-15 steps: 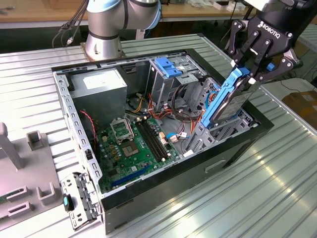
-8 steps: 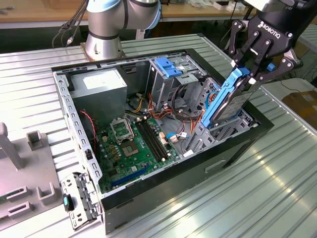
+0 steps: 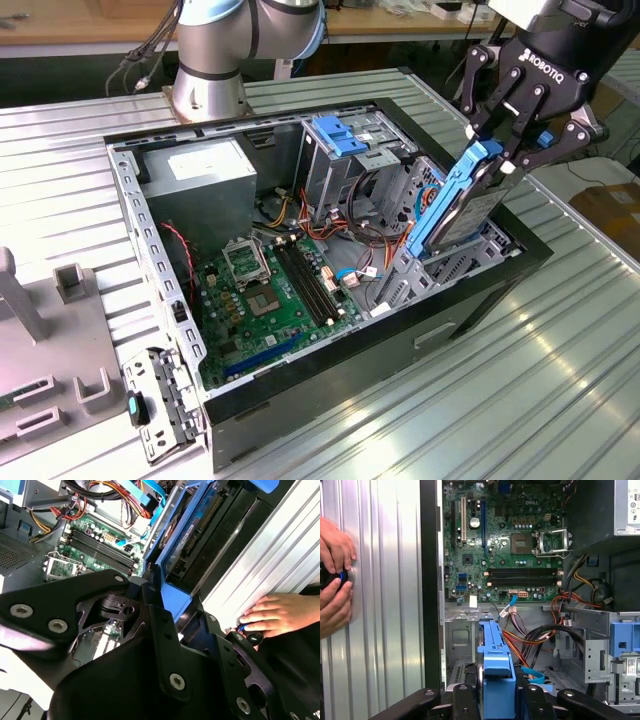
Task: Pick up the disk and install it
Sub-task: 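Insert the disk into the insertion slot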
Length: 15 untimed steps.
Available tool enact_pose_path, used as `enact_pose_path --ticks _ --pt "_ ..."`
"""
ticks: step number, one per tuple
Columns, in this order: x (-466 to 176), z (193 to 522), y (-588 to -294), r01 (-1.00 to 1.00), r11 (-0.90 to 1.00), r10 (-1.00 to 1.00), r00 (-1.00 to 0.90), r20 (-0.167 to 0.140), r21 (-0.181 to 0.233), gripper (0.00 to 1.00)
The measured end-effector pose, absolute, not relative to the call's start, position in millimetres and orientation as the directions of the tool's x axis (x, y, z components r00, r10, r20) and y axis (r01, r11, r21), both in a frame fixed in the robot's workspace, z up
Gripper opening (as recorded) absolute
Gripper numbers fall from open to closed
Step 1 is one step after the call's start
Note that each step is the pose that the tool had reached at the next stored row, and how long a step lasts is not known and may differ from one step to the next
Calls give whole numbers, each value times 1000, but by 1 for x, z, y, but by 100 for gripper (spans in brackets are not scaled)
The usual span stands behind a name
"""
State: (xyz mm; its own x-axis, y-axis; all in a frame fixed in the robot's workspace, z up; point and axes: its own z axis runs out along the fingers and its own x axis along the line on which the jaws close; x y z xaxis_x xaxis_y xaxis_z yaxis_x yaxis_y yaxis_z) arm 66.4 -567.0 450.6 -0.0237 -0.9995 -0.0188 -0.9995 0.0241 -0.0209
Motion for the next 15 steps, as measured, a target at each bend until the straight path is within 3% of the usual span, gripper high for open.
enact_pose_path --ticks 15 --pt "67 445 -567 -1000 24 -1000 -24 -19 -20 37"
